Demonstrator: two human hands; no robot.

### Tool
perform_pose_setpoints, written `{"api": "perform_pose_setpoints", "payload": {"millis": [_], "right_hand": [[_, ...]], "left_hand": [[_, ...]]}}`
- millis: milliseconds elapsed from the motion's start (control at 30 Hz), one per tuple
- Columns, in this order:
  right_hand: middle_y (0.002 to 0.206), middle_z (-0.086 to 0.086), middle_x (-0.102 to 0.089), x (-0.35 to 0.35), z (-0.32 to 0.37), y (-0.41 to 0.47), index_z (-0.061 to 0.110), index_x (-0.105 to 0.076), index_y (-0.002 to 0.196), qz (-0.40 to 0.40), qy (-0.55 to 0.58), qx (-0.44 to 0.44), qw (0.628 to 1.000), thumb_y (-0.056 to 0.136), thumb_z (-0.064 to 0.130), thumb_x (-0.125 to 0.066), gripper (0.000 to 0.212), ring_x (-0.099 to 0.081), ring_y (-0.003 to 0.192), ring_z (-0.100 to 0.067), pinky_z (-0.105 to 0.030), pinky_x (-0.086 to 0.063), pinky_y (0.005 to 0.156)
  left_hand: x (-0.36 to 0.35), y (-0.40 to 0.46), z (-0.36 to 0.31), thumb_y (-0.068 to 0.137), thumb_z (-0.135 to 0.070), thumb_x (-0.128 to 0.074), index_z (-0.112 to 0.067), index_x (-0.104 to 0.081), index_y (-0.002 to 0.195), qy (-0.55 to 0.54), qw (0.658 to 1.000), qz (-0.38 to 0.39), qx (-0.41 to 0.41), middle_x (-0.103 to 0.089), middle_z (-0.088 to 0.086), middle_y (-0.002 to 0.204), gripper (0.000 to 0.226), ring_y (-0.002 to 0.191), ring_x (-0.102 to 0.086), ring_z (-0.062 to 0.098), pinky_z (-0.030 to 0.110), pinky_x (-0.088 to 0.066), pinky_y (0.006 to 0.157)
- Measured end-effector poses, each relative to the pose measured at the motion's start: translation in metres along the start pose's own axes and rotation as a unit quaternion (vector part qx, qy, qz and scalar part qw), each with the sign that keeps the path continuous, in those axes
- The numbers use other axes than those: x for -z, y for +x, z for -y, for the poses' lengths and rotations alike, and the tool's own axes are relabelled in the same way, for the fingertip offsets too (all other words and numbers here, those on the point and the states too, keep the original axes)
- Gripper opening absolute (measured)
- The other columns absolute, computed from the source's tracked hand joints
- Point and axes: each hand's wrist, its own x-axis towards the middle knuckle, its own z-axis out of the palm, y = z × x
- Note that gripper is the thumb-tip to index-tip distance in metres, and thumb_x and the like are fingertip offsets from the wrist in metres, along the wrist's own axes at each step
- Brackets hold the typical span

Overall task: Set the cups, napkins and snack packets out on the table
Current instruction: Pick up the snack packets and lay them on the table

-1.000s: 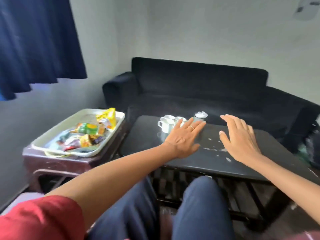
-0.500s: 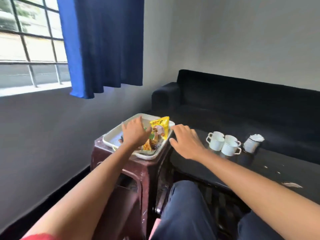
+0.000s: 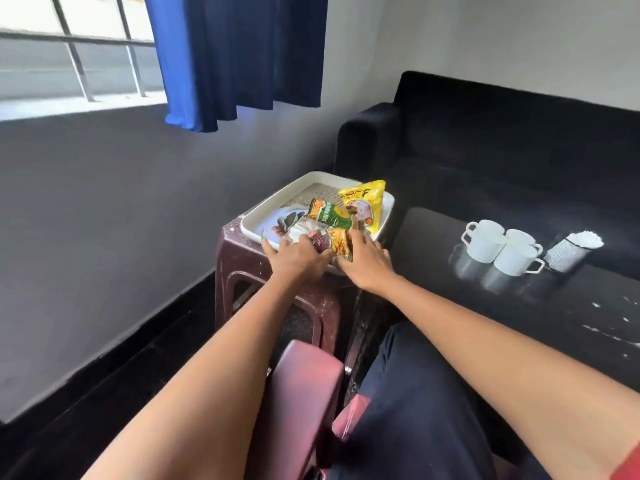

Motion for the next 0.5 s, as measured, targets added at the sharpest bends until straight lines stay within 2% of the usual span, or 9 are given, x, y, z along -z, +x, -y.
{"api": "perform_pose_setpoints", "payload": {"millis": [67,167,267,333,367,433,500], "right_hand": [[0.144,-0.012,-0.039,-0.002,0.001,0.000,0.013,-0.031,0.138,-0.026,-0.008,0.008,1.000,0.093,0.038,-0.047,0.054,-0.038,0.130,-0.035,-0.046,-0.030,0.106],[0.140,-0.011,-0.042,-0.004,0.003,-0.002,0.013,-0.035,0.134,-0.057,0.003,0.019,0.998,0.094,0.035,-0.048,0.048,-0.043,0.126,-0.034,-0.047,-0.035,0.102],[0.134,-0.011,-0.045,-0.002,0.007,-0.005,0.013,-0.039,0.130,-0.078,0.051,0.027,0.995,0.093,0.040,-0.051,0.047,-0.047,0.120,-0.034,-0.046,-0.040,0.096],[0.133,-0.011,-0.045,0.003,0.011,-0.009,0.012,-0.040,0.130,-0.096,0.086,0.033,0.991,0.090,0.047,-0.050,0.054,-0.047,0.118,-0.033,-0.044,-0.041,0.093],[0.134,-0.011,-0.044,0.005,0.014,-0.012,0.012,-0.040,0.131,-0.113,0.102,0.036,0.988,0.091,0.045,-0.052,0.053,-0.046,0.118,-0.033,-0.043,-0.041,0.094],[0.139,-0.010,-0.041,0.014,0.018,-0.018,0.013,-0.041,0.133,-0.156,0.127,0.043,0.979,0.091,0.035,-0.054,0.049,-0.044,0.120,-0.032,-0.043,-0.040,0.097],[0.141,-0.009,-0.039,0.028,0.019,-0.027,0.014,-0.042,0.134,-0.193,0.142,0.049,0.970,0.091,0.033,-0.055,0.049,-0.042,0.122,-0.031,-0.043,-0.038,0.100]], "left_hand": [[0.002,0.000,-0.002,0.091,-0.061,-0.037,-0.010,-0.051,0.121,-0.023,1.000,-0.008,0.010,-0.055,0.016,0.134,0.061,0.135,-0.038,0.032,0.058,-0.003,0.114],[0.006,-0.002,-0.006,0.090,-0.054,-0.041,-0.016,-0.050,0.098,-0.089,0.995,-0.026,0.034,-0.062,0.014,0.123,0.040,0.126,-0.047,0.032,0.056,-0.012,0.114],[0.011,-0.007,-0.011,0.085,-0.048,-0.047,-0.014,-0.048,0.090,-0.201,0.977,-0.052,0.054,-0.067,0.013,0.105,0.035,0.107,-0.058,0.033,0.051,-0.033,0.106],[0.018,-0.011,-0.018,0.083,-0.045,-0.050,-0.011,-0.054,0.096,-0.296,0.950,-0.078,0.066,-0.067,0.010,0.097,0.036,0.096,-0.062,0.031,0.044,-0.045,0.094],[0.022,-0.013,-0.021,0.083,-0.044,-0.052,-0.010,-0.056,0.103,-0.344,0.932,-0.090,0.076,-0.067,0.010,0.099,0.040,0.096,-0.062,0.031,0.040,-0.048,0.090],[0.031,-0.018,-0.030,0.083,-0.045,-0.056,-0.009,-0.056,0.116,-0.427,0.893,-0.106,0.097,-0.066,0.009,0.108,0.049,0.101,-0.061,0.029,0.037,-0.048,0.091],[0.039,-0.021,-0.041,0.081,-0.045,-0.062,-0.010,-0.056,0.118,-0.509,0.846,-0.110,0.113,-0.066,0.008,0.110,0.051,0.101,-0.061,0.025,0.038,-0.048,0.094]]}}
